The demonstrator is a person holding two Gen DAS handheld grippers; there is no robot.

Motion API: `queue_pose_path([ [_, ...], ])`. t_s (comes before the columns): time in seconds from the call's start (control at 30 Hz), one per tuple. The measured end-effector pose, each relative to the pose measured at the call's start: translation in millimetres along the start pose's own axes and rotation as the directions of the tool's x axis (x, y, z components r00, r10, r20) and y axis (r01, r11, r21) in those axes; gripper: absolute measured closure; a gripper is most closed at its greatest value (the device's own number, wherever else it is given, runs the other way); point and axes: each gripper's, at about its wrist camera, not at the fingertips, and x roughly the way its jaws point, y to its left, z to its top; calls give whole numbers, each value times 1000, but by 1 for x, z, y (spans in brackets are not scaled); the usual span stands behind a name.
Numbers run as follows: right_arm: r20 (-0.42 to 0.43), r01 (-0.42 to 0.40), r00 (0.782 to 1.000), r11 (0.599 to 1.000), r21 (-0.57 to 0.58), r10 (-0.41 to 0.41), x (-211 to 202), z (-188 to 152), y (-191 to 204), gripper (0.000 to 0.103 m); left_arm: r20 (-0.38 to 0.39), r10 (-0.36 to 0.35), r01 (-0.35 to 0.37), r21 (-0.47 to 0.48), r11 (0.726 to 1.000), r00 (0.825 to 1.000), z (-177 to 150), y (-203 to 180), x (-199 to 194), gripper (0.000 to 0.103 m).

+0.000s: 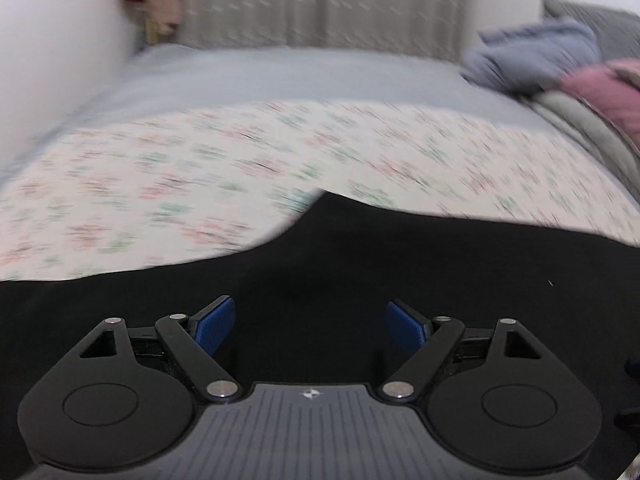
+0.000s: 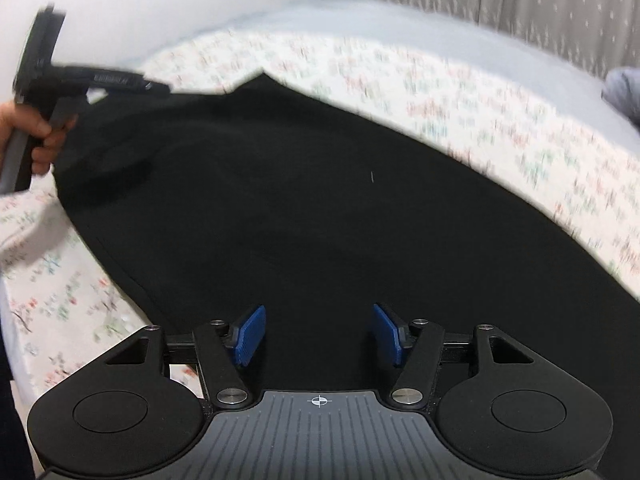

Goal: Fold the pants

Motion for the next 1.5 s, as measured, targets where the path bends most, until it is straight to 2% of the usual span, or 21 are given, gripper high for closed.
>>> queue_pose_path([
  [0.07,-14,4,1000,1000,-15,-4,7,0,-2,47,-46,3,-2,27,1000,999,-5,-14,19,8],
  [0.1,-13,-6,1000,1000,-2,6,7,1,-6,47,-55,35,-33,36,999,998,-6,-19,22,8],
  [0.17,-8,0,1000,1000,29,0,6,4,-14,47,-21,74,-74,0,997,997,-1,-23,34,10],
  [0.27,-9,64,998,997,53,-64,8,3,-31,47,-2,87,-87,-62,994,996,10,-18,45,11],
  [0.33,-11,120,993,991,65,-120,8,4,-43,47,8,107,-106,-43,993,994,16,-25,48,11],
  [0.43,-13,221,975,970,105,-221,8,5,-64,45,2,116,-116,-15,993,993,34,-28,52,13],
  [0.5,-15,308,951,942,130,-309,6,6,-75,44,21,105,-104,-47,993,994,43,-17,52,13],
  [0.57,-14,370,928,914,169,-373,1,4,-81,44,56,64,-58,-93,994,996,49,-4,44,13],
  [0.6,-7,382,922,904,192,-388,-4,3,-86,44,72,36,-28,-110,993,997,51,2,40,12],
  [0.7,22,360,926,899,249,-377,-20,1,-93,42,87,-4,16,-137,990,996,54,14,39,12],
  [0.83,39,330,937,915,232,-348,-22,3,-84,42,68,1,1,-33,999,998,53,-1,55,12],
  [0.9,38,313,944,926,209,-328,-20,3,-77,42,47,27,-28,26,999,999,53,-14,70,20],
  [0.93,36,302,948,932,200,-315,-18,6,-75,42,39,31,-33,42,999,999,52,-19,76,47],
  [0.97,34,293,952,937,191,-304,-17,5,-73,42,31,68,-70,53,996,997,53,-25,82,69],
  [1.0,33,285,955,941,181,-295,-17,5,-69,42,35,119,-121,63,991,992,55,-27,86,76],
  [1.03,34,278,957,945,173,-288,-16,4,-68,42,39,119,-121,54,991,992,58,-26,87,80],
  [1.1,30,276,958,945,175,-285,-15,3,-66,42,51,104,-104,7,995,993,64,-17,87,82],
  [1.27,11,294,953,936,194,-301,-13,4,-74,42,70,142,-145,39,989,987,66,-20,93,82],
  [1.4,11,291,954,939,185,-298,-12,4,-70,42,86,165,-163,-35,986,983,69,-13,97,83],
  [1.5,9,302,951,937,174,-308,-11,2,-68,42,97,171,-168,-40,985,980,64,-12,100,81],
])
